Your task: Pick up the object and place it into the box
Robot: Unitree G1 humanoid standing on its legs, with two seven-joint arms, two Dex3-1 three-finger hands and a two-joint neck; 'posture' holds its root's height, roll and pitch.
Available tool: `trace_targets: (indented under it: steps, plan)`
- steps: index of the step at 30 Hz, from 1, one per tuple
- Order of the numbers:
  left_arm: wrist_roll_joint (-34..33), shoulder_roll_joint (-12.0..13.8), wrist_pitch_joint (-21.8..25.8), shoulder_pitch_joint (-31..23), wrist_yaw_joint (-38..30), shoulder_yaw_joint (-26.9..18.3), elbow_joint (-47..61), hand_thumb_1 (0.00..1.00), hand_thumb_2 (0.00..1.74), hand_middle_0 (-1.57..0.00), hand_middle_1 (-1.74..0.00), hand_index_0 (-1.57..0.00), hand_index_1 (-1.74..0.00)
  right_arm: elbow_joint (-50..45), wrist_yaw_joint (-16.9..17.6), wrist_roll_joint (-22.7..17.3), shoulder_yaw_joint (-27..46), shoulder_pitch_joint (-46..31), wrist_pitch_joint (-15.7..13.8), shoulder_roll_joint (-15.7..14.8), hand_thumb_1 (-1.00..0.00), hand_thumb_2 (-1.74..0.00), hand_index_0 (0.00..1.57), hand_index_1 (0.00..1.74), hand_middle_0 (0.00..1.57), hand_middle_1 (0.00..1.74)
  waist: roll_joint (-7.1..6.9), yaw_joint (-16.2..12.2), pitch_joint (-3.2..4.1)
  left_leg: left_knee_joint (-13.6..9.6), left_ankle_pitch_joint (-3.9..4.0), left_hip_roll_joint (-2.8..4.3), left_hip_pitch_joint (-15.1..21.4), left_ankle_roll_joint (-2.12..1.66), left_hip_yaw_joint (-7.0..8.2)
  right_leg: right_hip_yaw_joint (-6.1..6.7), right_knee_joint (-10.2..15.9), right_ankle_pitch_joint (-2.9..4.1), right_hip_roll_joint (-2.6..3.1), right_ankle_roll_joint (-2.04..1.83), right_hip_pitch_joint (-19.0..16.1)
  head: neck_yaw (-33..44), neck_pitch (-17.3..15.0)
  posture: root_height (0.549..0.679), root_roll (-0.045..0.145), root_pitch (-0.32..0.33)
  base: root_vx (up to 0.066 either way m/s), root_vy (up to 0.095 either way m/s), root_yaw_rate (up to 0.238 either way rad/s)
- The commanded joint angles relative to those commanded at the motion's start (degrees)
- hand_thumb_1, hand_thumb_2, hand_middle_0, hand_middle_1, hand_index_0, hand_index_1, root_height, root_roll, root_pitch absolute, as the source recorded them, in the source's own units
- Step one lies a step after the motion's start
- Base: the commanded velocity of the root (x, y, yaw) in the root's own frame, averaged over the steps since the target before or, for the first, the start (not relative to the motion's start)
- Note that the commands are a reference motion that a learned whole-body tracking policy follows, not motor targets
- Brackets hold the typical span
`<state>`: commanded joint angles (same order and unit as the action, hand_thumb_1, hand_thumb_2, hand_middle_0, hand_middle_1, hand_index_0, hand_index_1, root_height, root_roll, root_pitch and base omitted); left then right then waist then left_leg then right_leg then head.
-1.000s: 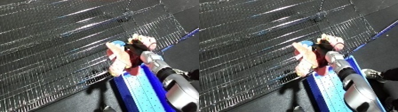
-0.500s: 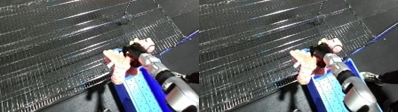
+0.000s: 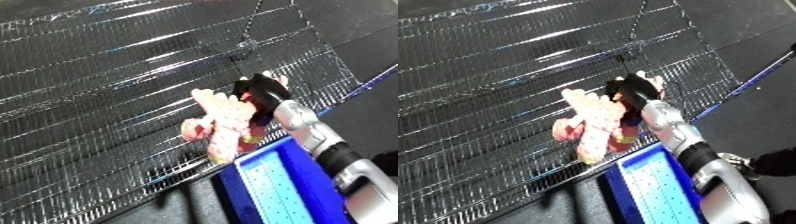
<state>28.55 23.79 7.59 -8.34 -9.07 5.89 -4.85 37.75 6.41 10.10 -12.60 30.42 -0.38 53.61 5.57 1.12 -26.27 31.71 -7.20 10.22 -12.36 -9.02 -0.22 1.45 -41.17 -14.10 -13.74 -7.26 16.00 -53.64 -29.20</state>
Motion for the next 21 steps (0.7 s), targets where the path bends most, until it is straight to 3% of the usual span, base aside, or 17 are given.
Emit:
trace_targets:
  steps: [5, 10, 15, 21]
  plan:
    - [-0.6, -0.3, -0.2, -0.2, 0.0, -0.4, -0.5, 1.00, 1.74, -1.57, -1.74, -1.57, -1.74, -4.6, 3.0, -2.5, 6.9, -4.5, -0.3, 1.4, -1.00, -1.74, 1.57, 1.74, 1.57, 1.74, -0.45, -1.2, 0.51, 0.4, -0.24, 0.29, 0.5, 0.11, 0.08, -0.07, -0.1, 0.09, 0.02, 0.01, -0.5, -1.3, 1.7, 0.635, 0.058, -0.163, -0.021, -0.001, -0.017]
    - [-1.6, -1.0, -0.6, -0.8, -0.1, -1.3, -0.6, 1.00, 1.74, -1.57, -1.74, -1.57, -1.74, -12.7, 6.6, -6.0, 18.0, -13.4, -1.4, 0.0, -1.00, -1.74, 1.57, 1.74, 1.57, 1.74, -0.95, -2.8, 1.03, 0.8, -0.71, 0.62, 1.3, 0.28, 0.42, -0.07, -0.1, 0.07, 0.09, 0.01, -1.3, -3.4, 2.9, 0.635, 0.056, -0.177, -0.011, 0.001, -0.033]
    - [-2.1, -1.6, -0.9, -1.0, -0.1, -1.6, -0.8, 1.00, 1.74, -1.57, -1.74, -1.57, -1.74, -19.8, 9.5, -10.0, 28.7, -22.1, -3.2, -4.4, -1.00, -1.74, 1.57, 1.74, 1.57, 1.74, -1.21, -4.1, 1.60, 1.0, -1.19, 0.91, 2.3, 0.42, 0.91, 0.09, 0.2, 0.08, 0.24, 0.11, -2.2, -6.5, 4.0, 0.635, 0.056, -0.188, -0.001, 0.001, -0.049]
    - [-2.3, -2.8, -1.0, -1.1, -0.4, -1.6, -0.5, 1.00, 1.74, -1.57, -1.74, -1.57, -1.74, -25.4, 13.1, -15.9, 37.9, -28.4, -6.6, -12.3, -1.00, -1.74, 1.57, 1.74, 1.57, 1.74, -1.12, -5.8, 2.31, 2.1, -1.96, 1.07, 2.8, 0.61, 1.37, 0.38, 0.2, 0.12, 0.37, 0.37, -2.9, -9.4, 5.5, 0.636, 0.058, -0.200, -0.002, 0.003, -0.075]
